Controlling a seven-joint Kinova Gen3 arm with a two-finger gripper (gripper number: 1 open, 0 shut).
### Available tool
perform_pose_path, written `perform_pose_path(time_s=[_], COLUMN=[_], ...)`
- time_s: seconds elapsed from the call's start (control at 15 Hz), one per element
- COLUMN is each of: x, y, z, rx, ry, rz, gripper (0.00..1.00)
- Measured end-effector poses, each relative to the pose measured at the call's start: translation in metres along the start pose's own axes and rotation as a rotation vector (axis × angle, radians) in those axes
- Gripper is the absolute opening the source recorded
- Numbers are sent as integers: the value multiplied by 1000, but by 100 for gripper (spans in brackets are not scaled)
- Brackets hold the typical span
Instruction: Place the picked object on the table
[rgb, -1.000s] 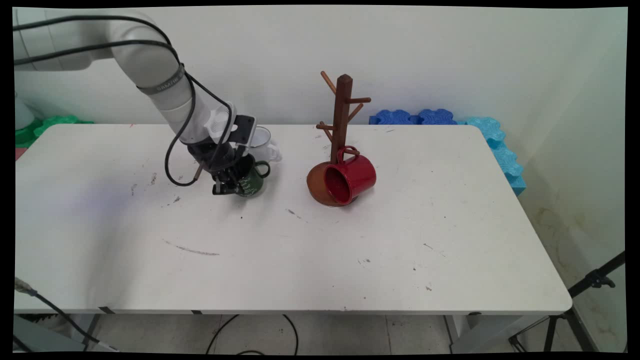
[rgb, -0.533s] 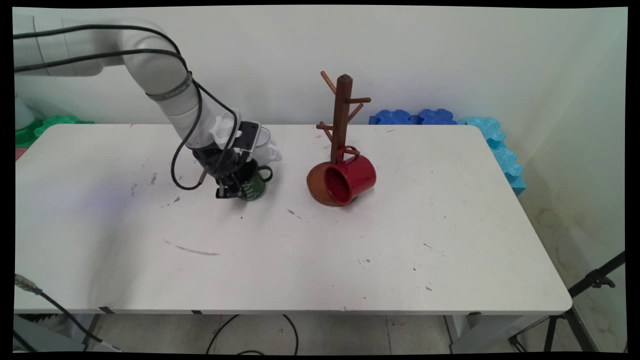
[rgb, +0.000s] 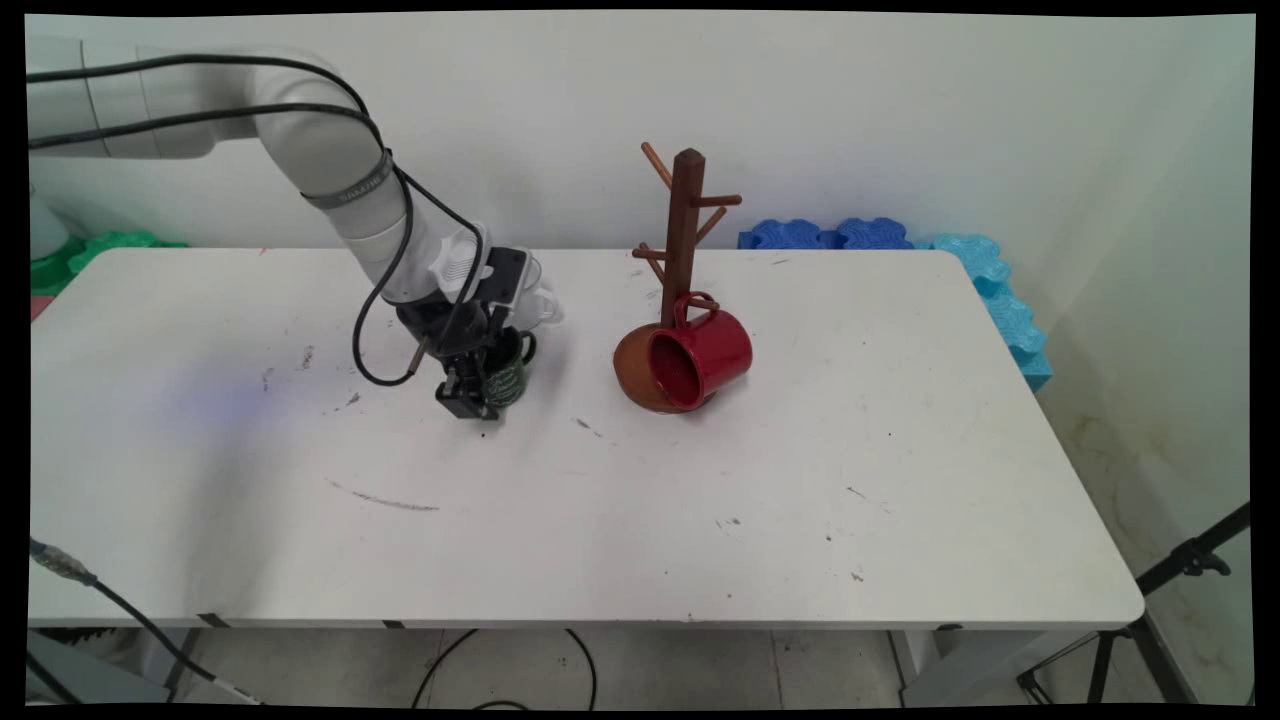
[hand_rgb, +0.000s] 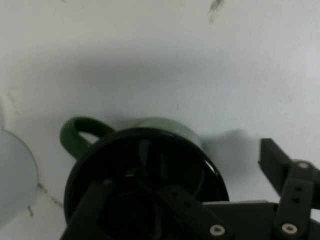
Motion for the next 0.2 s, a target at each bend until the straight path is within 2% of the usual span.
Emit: perform_pose_path(time_s=[0.2], x=[5], y=[0], z=[-13], rx=[-3], ry=[61], rz=[-33], gripper=[100])
